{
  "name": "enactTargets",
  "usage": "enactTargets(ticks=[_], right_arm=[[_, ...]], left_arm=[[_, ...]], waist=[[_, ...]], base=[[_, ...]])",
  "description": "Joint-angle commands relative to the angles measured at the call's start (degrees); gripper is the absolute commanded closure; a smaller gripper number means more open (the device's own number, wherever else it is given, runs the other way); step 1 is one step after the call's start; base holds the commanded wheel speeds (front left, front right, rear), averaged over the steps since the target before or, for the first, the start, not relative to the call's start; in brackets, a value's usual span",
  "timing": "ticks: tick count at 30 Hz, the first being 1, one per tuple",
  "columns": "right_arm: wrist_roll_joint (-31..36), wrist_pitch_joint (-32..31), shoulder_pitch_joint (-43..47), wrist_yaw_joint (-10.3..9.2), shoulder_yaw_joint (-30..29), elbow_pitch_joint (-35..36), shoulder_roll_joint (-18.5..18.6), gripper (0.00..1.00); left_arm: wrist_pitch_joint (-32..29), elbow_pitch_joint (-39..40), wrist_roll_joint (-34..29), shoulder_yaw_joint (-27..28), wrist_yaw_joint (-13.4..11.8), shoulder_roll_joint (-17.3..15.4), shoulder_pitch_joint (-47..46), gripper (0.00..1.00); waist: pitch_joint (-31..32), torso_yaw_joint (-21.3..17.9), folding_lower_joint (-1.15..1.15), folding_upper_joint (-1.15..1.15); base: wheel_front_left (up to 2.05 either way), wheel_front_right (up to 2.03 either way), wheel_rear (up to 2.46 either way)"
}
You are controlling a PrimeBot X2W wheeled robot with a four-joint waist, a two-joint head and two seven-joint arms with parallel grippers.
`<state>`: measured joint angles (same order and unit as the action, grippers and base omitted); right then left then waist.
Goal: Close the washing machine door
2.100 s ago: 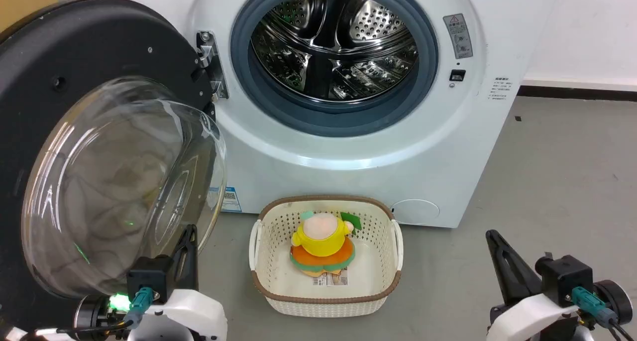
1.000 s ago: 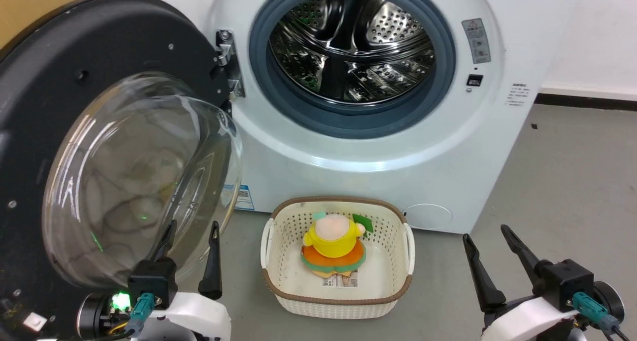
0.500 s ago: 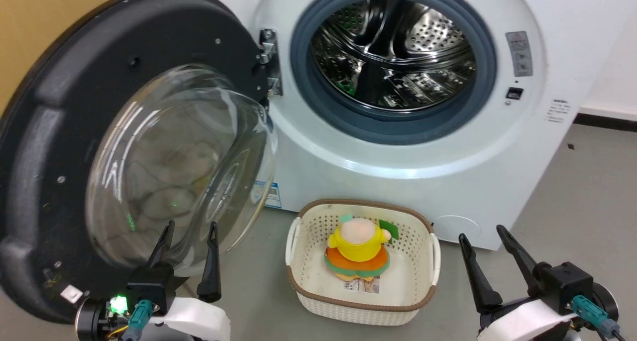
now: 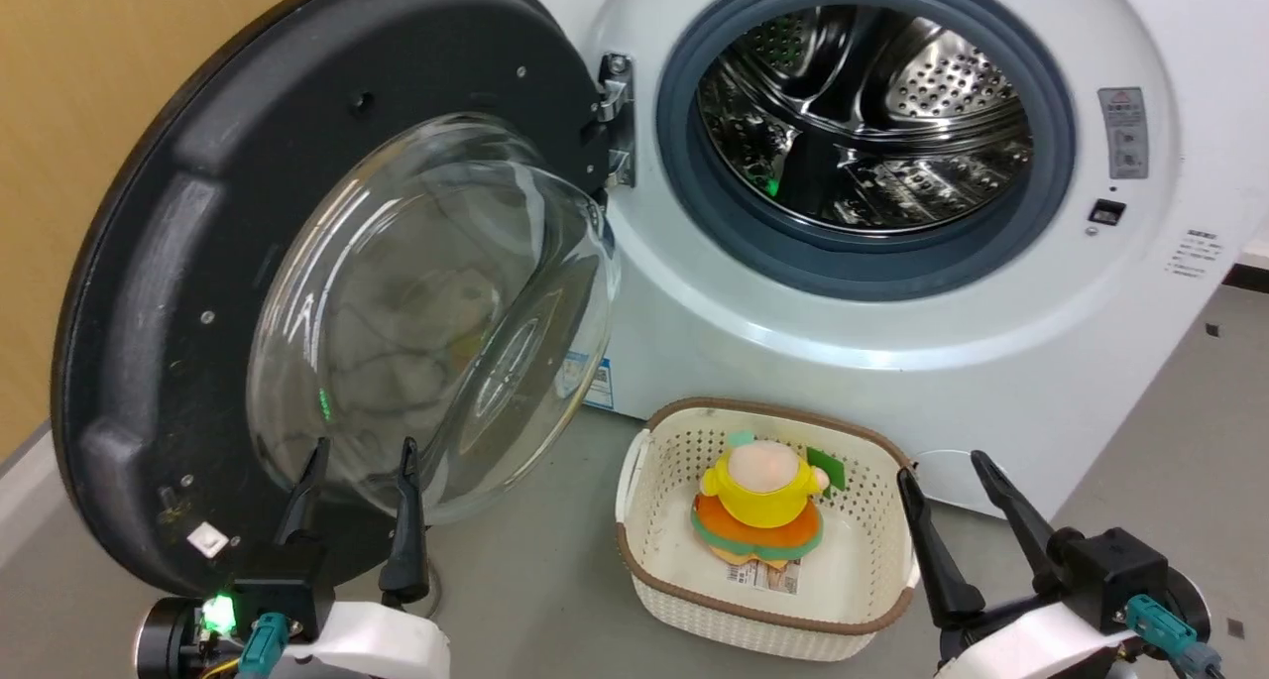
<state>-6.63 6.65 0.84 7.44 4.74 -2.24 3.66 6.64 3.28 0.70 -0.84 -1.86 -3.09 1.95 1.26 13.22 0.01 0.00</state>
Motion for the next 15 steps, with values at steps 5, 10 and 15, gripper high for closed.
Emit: enactTargets(ticks=[5,10,15], right_arm=[[-1.5,1.1,-1.5,0.02,1.4,-1.0,0.7,0.00],[-2.4,1.7,-2.3,0.03,2.7,-1.8,0.9,0.00],[-3.3,2.3,-3.2,0.03,3.9,-2.7,1.3,0.00]], left_arm=[[1.1,1.4,0.5,0.4,-0.8,-0.2,1.5,0.00],[1.7,2.2,0.6,0.7,-1.4,-0.2,2.0,0.00],[2.3,3.1,0.7,1.0,-1.9,-0.2,2.5,0.00]], waist=[[-0.4,1.8,-0.01,0.00],[-0.6,3.1,-0.01,0.00],[-0.8,4.4,-0.01,0.00]], base=[[0.00,0.00,0.00],[0.00,0.00,0.00],[0.00,0.00,0.00]])
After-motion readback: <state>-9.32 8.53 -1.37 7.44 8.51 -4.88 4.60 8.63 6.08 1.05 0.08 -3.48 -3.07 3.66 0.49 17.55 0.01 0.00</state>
